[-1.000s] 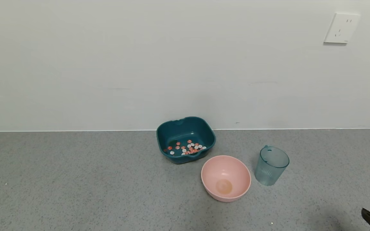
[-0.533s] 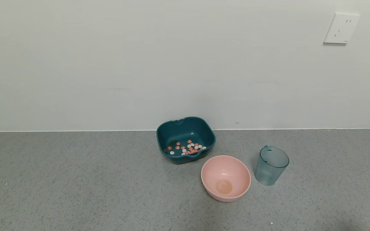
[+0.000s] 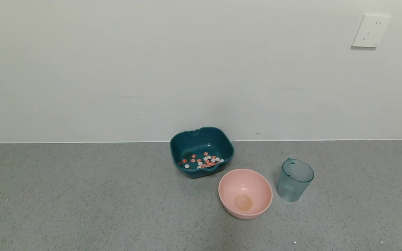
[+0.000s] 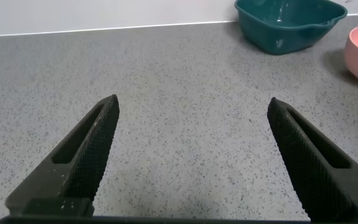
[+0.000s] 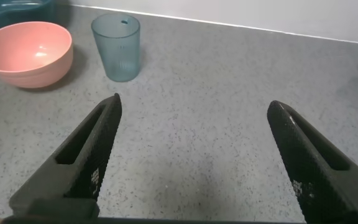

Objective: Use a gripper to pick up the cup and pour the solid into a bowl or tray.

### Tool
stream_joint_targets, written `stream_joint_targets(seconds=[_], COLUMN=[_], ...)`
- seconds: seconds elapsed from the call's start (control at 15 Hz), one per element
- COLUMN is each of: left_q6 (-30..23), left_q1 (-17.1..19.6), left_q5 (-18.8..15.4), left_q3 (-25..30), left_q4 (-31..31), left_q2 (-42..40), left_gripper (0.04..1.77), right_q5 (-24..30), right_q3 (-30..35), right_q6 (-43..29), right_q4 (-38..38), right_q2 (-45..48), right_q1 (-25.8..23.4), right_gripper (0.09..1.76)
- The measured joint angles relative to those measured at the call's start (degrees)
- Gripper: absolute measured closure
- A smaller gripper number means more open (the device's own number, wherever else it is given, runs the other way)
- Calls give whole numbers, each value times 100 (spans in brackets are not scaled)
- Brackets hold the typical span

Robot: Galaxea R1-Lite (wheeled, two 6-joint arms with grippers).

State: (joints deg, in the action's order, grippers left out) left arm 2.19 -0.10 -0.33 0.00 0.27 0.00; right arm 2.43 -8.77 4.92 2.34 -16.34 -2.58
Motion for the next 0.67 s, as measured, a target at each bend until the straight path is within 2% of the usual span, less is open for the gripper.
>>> stream_joint_targets(seconds=[0.33, 0.67], left_q6=[0, 0], left_q1=[0, 0], left_q5=[0, 0], left_q3=[0, 0], left_q4=[0, 0], left_q2=[-2, 0], left_gripper=[9, 9], right_q5=[16, 52], right_q3=[299, 480], right_q6=[6, 26], right_q4=[33, -157], right_q2=[241, 1000], right_q1=[17, 236], right_gripper=[15, 15])
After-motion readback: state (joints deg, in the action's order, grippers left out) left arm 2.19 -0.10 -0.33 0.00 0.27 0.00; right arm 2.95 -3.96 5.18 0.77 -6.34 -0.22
